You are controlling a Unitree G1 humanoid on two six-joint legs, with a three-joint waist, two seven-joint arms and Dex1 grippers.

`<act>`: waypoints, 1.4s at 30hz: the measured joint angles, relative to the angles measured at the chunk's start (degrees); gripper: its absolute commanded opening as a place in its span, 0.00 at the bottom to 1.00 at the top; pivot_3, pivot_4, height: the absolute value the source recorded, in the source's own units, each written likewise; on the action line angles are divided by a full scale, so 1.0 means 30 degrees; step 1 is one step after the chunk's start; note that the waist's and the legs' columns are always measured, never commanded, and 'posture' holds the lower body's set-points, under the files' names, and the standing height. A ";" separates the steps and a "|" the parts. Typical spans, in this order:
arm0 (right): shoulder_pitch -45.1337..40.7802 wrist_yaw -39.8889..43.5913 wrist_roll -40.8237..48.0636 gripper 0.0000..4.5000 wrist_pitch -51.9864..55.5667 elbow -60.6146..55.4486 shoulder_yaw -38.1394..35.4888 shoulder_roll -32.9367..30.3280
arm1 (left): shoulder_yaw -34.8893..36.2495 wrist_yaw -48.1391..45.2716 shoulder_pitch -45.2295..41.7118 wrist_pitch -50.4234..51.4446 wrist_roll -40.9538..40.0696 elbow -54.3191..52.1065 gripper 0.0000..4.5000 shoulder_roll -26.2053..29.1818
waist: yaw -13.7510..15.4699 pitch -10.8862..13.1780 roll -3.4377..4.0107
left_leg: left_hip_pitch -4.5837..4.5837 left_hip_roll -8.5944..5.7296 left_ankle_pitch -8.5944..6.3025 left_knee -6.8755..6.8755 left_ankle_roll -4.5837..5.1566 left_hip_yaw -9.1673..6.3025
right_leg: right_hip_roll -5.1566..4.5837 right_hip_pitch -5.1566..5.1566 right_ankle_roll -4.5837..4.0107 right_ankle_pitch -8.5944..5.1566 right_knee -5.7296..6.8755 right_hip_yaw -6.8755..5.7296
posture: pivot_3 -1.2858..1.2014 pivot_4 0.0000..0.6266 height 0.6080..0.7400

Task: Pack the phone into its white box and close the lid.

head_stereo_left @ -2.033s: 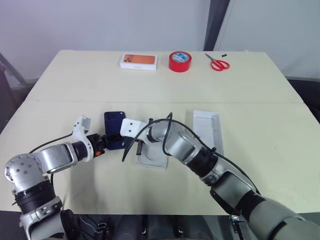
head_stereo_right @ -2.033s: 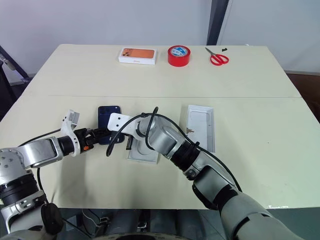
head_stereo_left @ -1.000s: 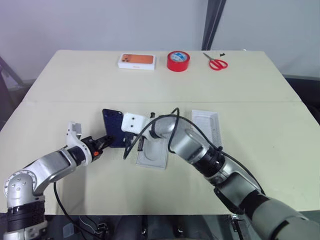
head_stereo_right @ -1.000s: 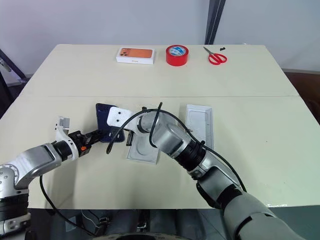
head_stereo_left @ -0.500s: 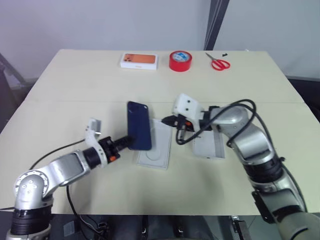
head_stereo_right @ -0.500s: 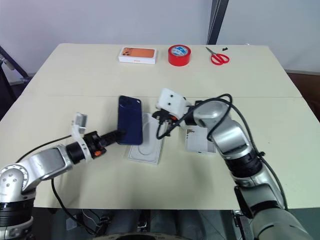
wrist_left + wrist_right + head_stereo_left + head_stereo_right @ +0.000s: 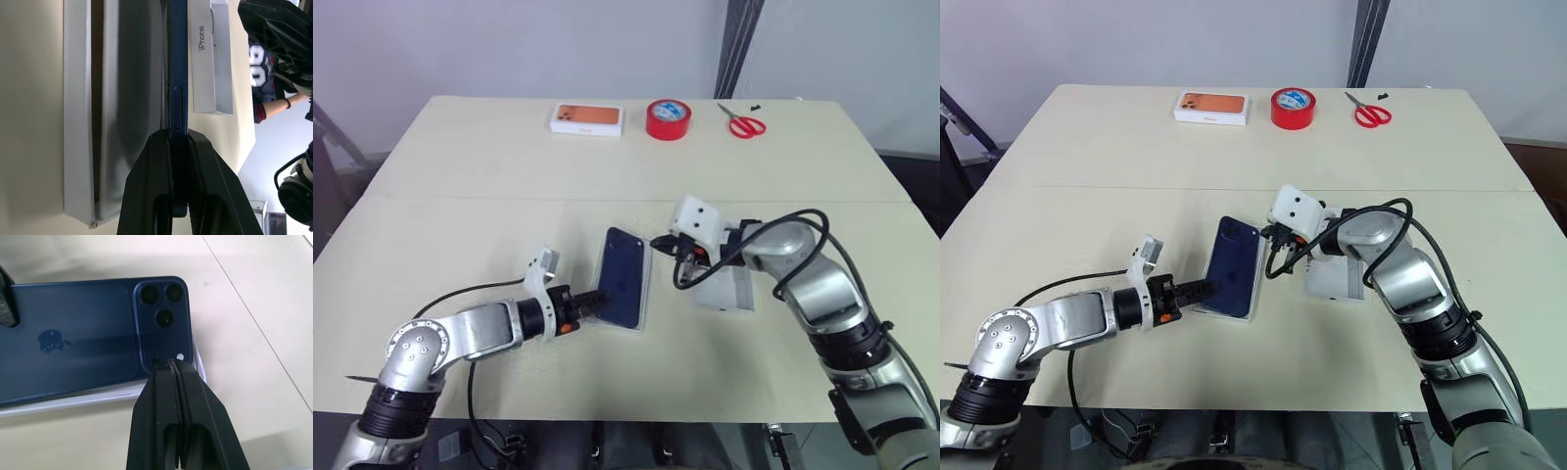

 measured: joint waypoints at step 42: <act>-0.0043 -0.0474 -0.2433 0.00 0.1092 0.0228 0.3819 -0.1269 | -0.2290 -1.3489 -0.1535 -0.2370 2.0014 -0.2515 0.03 0.6680 | 0.0024 0.0024 -0.0003 | 0.0020 0.0002 -0.0016 -0.0004 0.0026 0.0014 | -0.0001 0.0039 -0.0034 -0.0019 -0.0034 -0.0006 | 0.52 0.24 0.88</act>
